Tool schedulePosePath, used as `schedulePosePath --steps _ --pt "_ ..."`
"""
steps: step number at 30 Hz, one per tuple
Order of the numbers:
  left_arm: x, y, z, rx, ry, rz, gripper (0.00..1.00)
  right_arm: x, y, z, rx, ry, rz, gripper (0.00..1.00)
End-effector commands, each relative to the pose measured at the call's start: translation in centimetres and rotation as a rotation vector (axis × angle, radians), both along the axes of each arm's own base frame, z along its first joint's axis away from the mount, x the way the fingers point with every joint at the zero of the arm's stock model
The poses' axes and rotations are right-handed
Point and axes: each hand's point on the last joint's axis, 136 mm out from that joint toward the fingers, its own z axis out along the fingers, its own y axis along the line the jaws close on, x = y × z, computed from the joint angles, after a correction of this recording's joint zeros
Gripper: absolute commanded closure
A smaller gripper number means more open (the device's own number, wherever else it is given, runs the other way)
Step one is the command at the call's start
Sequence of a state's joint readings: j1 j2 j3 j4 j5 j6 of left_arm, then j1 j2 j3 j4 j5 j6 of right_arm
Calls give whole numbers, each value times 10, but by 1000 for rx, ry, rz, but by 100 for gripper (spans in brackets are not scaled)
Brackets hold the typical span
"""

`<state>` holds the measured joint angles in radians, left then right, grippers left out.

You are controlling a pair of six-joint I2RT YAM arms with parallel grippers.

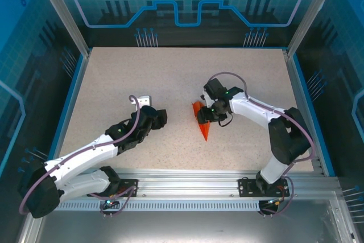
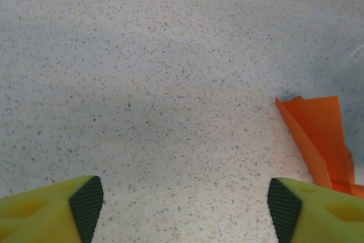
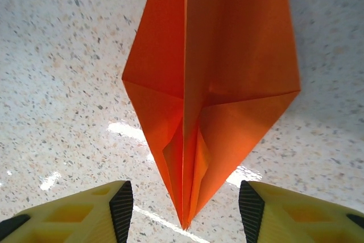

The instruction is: Fold a paper plane with a square sheet of paper (fold left side to right side)

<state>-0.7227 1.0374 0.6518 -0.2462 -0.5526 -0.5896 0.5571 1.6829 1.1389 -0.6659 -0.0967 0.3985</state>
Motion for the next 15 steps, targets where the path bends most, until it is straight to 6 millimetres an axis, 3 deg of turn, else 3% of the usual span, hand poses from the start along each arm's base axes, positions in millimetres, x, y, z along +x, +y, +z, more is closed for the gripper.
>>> schedulePosePath --steps 1,3,6,15 --pt "3 0 11 -18 -29 -2 8 -9 11 -9 0 54 38 44" --pt "3 0 10 -16 -27 -2 2 -9 11 -15 -15 63 37 45" --pt "3 -1 10 -10 -25 -8 2 -10 10 -23 -47 73 41 47" --pt "3 -3 9 -5 -18 -19 2 -5 7 -34 -110 66 39 69"
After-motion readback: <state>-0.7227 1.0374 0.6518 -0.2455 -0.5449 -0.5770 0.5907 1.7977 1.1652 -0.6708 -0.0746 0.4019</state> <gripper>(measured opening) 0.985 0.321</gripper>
